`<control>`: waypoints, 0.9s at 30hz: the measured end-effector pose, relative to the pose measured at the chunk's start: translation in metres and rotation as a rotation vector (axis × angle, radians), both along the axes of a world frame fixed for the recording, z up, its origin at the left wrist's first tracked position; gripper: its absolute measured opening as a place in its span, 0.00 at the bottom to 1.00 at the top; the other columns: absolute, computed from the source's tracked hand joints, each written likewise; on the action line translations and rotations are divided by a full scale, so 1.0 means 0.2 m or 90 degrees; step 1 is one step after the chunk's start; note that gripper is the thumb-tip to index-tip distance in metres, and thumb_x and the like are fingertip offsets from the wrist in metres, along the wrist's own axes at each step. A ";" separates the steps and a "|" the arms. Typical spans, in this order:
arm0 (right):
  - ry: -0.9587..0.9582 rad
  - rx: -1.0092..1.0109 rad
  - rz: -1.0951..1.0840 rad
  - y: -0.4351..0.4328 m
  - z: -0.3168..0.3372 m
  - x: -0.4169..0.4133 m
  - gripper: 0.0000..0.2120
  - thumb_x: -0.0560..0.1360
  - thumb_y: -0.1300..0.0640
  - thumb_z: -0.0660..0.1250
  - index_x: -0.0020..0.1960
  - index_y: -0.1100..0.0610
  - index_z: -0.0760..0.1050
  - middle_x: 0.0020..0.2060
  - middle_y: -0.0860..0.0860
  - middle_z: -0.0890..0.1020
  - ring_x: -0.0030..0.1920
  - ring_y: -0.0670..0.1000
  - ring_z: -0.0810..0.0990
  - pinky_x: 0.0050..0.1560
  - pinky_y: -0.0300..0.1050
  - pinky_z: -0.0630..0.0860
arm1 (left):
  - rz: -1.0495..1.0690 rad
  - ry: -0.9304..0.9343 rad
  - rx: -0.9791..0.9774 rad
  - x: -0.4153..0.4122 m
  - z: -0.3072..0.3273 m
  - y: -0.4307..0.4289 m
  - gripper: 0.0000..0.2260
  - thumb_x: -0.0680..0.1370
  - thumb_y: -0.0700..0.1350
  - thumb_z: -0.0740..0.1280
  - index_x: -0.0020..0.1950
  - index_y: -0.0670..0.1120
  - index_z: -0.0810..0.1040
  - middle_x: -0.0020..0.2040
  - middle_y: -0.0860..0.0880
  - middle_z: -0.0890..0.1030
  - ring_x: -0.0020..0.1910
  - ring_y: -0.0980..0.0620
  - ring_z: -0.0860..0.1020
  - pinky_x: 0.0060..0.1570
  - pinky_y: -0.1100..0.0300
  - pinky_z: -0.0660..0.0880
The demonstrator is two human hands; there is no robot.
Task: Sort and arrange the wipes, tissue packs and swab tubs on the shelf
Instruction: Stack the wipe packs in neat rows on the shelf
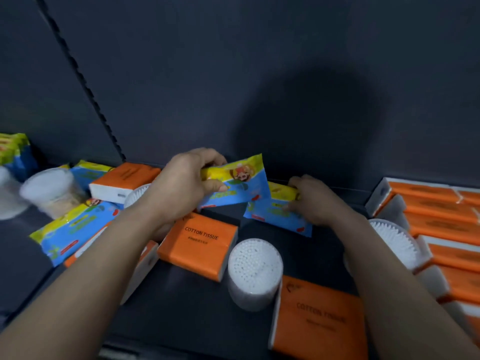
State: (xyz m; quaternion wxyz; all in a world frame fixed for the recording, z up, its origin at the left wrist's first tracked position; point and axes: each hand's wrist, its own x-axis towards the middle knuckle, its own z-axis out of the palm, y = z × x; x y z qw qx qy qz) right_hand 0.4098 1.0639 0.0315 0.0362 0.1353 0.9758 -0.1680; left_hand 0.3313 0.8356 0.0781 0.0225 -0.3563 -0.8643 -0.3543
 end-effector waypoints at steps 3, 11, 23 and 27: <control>0.095 0.025 -0.011 -0.02 0.10 0.04 0.13 0.71 0.56 0.71 0.53 0.56 0.71 0.44 0.55 0.76 0.48 0.59 0.77 0.43 0.46 0.70 | 0.024 0.014 0.043 0.06 0.07 -0.10 0.14 0.65 0.38 0.76 0.45 0.51 0.77 0.42 0.52 0.79 0.40 0.57 0.75 0.43 0.62 0.71; 0.331 0.010 0.058 -0.49 0.41 0.04 0.14 0.70 0.58 0.71 0.55 0.51 0.76 0.39 0.51 0.79 0.43 0.56 0.78 0.46 0.49 0.74 | 0.070 0.069 0.068 0.23 0.11 -0.66 0.14 0.65 0.43 0.77 0.44 0.54 0.76 0.41 0.56 0.77 0.41 0.63 0.74 0.40 0.72 0.68; 0.353 -0.044 0.221 -1.91 0.49 -0.08 0.12 0.70 0.56 0.71 0.53 0.50 0.77 0.39 0.50 0.80 0.42 0.53 0.77 0.46 0.50 0.74 | 0.247 0.024 0.099 0.34 0.06 -2.01 0.14 0.66 0.39 0.76 0.42 0.55 0.76 0.41 0.54 0.78 0.33 0.63 0.75 0.35 0.66 0.73; 0.322 -0.047 0.263 -2.25 0.44 -0.15 0.13 0.72 0.56 0.70 0.56 0.51 0.76 0.42 0.51 0.80 0.45 0.54 0.77 0.46 0.49 0.73 | 0.283 0.018 0.090 0.34 0.05 -2.36 0.14 0.66 0.39 0.76 0.43 0.55 0.76 0.41 0.57 0.78 0.35 0.61 0.76 0.37 0.64 0.72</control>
